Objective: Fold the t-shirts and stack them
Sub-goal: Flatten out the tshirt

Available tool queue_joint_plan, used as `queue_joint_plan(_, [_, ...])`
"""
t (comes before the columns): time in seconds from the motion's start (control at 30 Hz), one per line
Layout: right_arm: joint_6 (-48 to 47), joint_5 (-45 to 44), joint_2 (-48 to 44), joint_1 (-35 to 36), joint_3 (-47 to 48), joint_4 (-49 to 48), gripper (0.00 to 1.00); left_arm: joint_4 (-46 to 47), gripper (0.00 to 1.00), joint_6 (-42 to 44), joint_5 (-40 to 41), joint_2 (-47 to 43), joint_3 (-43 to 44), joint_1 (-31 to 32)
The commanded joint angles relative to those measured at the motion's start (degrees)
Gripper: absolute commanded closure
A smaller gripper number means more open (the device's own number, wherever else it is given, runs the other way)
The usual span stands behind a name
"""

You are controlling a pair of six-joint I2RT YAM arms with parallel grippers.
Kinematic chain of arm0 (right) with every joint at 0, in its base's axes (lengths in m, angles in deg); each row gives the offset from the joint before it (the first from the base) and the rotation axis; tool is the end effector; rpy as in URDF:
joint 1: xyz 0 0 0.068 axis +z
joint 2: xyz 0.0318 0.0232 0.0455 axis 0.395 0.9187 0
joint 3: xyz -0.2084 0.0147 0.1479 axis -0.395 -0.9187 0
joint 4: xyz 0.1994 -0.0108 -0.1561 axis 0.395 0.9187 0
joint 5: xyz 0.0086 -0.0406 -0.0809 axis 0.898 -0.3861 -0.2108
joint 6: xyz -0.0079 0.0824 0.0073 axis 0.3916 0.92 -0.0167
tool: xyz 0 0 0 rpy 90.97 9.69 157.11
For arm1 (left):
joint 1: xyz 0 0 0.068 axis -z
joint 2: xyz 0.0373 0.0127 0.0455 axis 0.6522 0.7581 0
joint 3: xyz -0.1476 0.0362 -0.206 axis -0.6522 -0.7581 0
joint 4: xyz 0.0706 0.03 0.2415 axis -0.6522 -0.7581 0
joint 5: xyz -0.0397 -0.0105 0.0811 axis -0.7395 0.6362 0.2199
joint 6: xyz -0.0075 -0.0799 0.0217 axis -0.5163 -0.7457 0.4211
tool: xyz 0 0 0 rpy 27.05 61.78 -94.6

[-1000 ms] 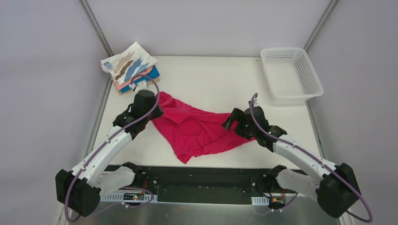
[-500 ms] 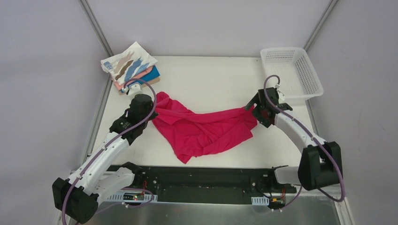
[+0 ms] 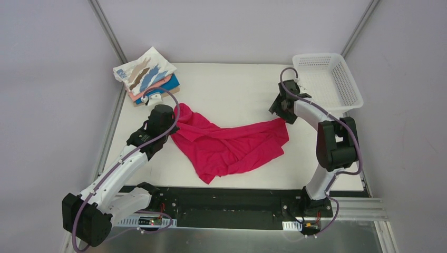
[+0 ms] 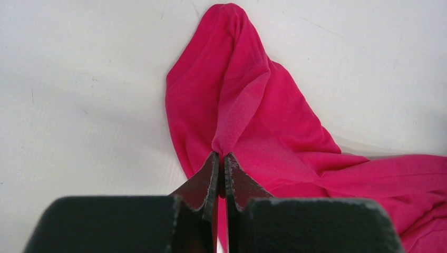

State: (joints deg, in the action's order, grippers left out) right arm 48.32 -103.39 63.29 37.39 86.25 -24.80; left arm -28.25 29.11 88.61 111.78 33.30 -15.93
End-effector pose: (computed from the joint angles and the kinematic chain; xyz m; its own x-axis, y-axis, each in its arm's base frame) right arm 0.3739 0.0755 0.1682 -0.7490 0.2566 -0.6109 0.2651 0.9610 0.0786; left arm 0.2345 -0.0754 0.2618 -0.4055 -0.3621 -0.8393 -0.1952 0.9313 -0.3075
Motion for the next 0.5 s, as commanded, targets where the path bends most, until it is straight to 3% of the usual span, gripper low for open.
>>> queue_joint_plan(0.0, [-3.76,-1.26,3.86,-0.31,4.44,0.66,0.28,1.41,1.0,1.58,0.65,0.26,-0.35,0.1])
queue_joint_plan(0.27, [-1.91,-0.42,6.7,-0.25,3.48,0.16,0.5,1.91,1.0,1.33,2.28,1.52,0.5,0.1])
queue_joint_plan(0.4, [-0.87,-0.72,5.08,-0.3,2.29,-1.68,0.87,1.98,1.0,1.18,3.68,1.85,1.09,0.14])
queue_joint_plan(0.47, [-1.32,-0.78,2.47,-0.25,1.79,-2.29,0.96,1.94,1.0,1.69,5.36,1.58,2.02,0.11])
